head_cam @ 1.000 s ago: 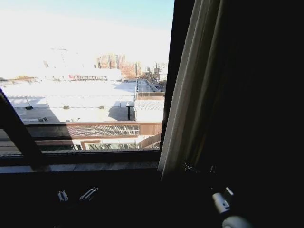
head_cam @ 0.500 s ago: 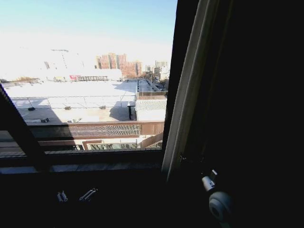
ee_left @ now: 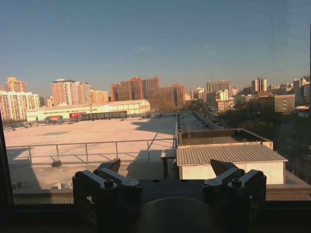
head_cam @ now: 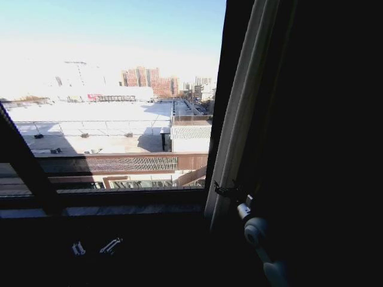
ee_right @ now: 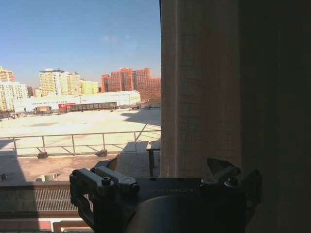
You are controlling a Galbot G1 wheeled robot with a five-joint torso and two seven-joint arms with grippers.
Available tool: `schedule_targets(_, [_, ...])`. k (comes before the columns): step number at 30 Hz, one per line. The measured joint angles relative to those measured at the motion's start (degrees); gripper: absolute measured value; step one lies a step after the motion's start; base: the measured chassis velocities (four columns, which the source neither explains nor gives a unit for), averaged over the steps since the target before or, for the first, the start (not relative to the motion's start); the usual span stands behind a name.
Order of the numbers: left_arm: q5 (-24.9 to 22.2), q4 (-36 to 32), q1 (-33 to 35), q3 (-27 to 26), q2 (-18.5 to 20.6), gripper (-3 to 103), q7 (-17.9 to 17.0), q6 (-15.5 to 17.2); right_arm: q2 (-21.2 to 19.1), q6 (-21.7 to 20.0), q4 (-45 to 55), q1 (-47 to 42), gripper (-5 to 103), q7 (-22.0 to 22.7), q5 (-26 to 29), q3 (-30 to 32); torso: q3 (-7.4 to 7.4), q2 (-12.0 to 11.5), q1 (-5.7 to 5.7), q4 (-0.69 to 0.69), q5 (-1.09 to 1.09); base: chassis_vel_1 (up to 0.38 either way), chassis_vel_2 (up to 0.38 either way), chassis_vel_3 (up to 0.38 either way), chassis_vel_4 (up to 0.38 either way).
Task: Open the curtains by pulling them apart, changing their state from closed to fully open.
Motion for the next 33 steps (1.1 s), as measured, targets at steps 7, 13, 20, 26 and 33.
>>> schedule_targets(7, [0.5,0.0,0.3,0.6,-0.7,100,0.0,0.1,0.9,0.0,-4.4,4.9,100,0.1,-1.5,-2.2,-0.01,0.0,0.00,0.01,0.00,0.000,0.000,0.000,0.000])
schedule_targets(13, [0.7,0.0,0.5,0.5,-0.8,100,0.1,0.0,1.6,0.1,-9.6,9.3,100,0.8,-3.7,-2.7,-0.01,0.0,0.00,0.01,0.00,0.000,0.000,0.000,0.000])
schedule_targets(20, [1.3,0.0,0.5,1.0,-1.0,100,0.1,-0.1,2.2,0.8,-14.6,12.6,100,2.0,-6.0,-2.9,0.00,0.0,0.00,0.00,0.01,0.000,0.000,0.000,0.000])
schedule_targets(26, [1.3,0.0,0.5,1.1,-0.9,100,0.2,-0.3,2.5,2.2,-19.1,16.0,89,2.3,-7.3,-3.0,-0.01,0.0,0.00,0.01,0.00,0.000,0.000,0.000,0.000])
schedule_targets(33, [1.3,0.0,0.4,1.4,-0.9,100,0.2,-0.3,2.0,2.5,-20.6,17.9,68,2.3,-7.5,-3.4,-0.01,0.0,0.00,0.01,0.00,0.000,0.000,0.000,0.000])
